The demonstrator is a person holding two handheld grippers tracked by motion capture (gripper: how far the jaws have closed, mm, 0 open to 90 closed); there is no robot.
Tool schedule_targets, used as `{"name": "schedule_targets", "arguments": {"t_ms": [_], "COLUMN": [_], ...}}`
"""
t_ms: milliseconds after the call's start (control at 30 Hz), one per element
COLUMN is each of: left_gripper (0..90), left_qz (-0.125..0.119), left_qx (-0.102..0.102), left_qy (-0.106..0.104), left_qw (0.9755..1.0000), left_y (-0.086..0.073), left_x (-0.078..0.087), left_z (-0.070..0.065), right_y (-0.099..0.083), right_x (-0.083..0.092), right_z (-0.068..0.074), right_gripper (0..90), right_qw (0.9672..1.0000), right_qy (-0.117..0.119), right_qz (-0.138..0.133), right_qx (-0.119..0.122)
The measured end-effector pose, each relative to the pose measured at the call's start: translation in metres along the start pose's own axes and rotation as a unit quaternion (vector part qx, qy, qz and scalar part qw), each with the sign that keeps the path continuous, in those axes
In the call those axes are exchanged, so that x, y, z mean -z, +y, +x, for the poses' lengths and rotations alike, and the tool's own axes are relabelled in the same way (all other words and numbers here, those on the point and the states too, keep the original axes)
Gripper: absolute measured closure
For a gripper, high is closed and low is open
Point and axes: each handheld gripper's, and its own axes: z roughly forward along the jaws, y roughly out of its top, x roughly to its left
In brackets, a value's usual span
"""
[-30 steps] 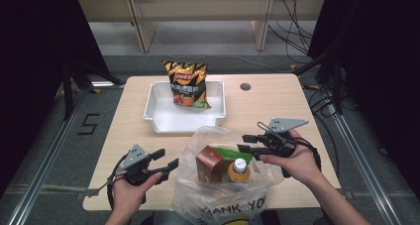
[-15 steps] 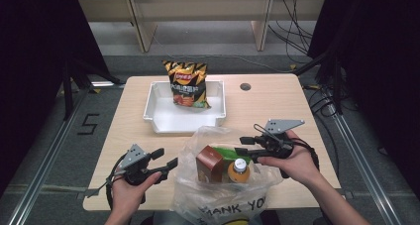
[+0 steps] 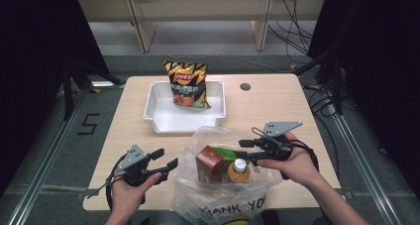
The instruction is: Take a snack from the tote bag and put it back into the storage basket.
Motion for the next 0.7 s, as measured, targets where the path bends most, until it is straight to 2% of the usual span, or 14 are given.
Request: {"name": "schedule_targets", "arguments": {"t_ms": [67, 100, 167, 233, 267, 367, 400, 500, 567, 600, 633, 667, 700], "left_gripper": [31.8, 31.8, 31.8, 31.8, 31.8, 31.8, 31.8, 31.8, 31.8, 31.8, 31.8, 31.8, 31.8], "left_qz": [0.000, -0.001, -0.001, 0.000, 0.000, 0.001, 0.001, 0.001, 0.001, 0.001, 0.001, 0.001, 0.001], "left_qx": [0.000, 0.001, 0.000, -0.001, -0.001, -0.001, -0.001, -0.003, -0.003, -0.004, -0.004, -0.003, -0.003], "left_qy": [0.001, 0.000, 0.000, 0.000, 0.000, 0.000, 0.000, -0.001, -0.001, -0.003, -0.003, -0.003, -0.002], "left_qw": [1.0000, 1.0000, 1.0000, 1.0000, 1.0000, 1.0000, 1.0000, 1.0000, 1.0000, 1.0000, 1.0000, 1.0000, 1.0000], "left_y": [-0.0001, 0.0001, 0.0006, 0.0006, 0.0003, 0.0000, 0.0001, 0.0002, 0.0002, 0.0002, 0.0002, 0.0002, 0.0002], "left_x": [-0.0002, -0.0004, -0.0005, -0.0005, -0.0005, -0.0003, -0.0003, -0.0001, -0.0001, -0.0002, -0.0003, -0.0005, -0.0005], "left_z": [-0.0001, -0.0004, -0.0009, -0.0007, -0.0005, -0.0003, -0.0004, -0.0004, -0.0004, -0.0004, -0.0005, -0.0007, -0.0008], "right_y": [-0.0003, -0.0009, -0.0011, -0.0007, -0.0010, -0.0009, -0.0003, 0.0000, -0.0004, -0.0003, 0.0000, 0.0006, 0.0008], "right_x": [0.0000, -0.0004, -0.0013, -0.0018, -0.0025, -0.0034, -0.0048, -0.0062, -0.0081, -0.0086, -0.0079, -0.0086, -0.0081], "right_z": [-0.0021, -0.0037, -0.0046, -0.0074, -0.0066, -0.0073, -0.0098, -0.0097, -0.0090, -0.0087, -0.0088, -0.0087, -0.0075], "right_gripper": [57.1, 57.4, 58.7, 60.3, 61.4, 66.1, 67.4, 74.9, 81.0, 84.4, 87.6, 89.6, 90.0], "right_qw": [0.9999, 0.9999, 0.9999, 0.9997, 0.9998, 0.9994, 0.9993, 0.9986, 0.9986, 0.9984, 0.9976, 0.9980, 0.9978], "right_qy": [0.003, 0.003, 0.002, 0.001, 0.001, 0.008, 0.005, 0.017, 0.014, 0.017, 0.030, 0.024, 0.029], "right_qz": [0.011, 0.012, 0.016, 0.021, 0.021, 0.033, 0.030, 0.045, 0.045, 0.046, 0.052, 0.044, 0.045], "right_qx": [-0.002, 0.006, 0.000, 0.015, 0.008, 0.005, 0.022, 0.020, 0.024, 0.029, 0.034, 0.039, 0.039]}}
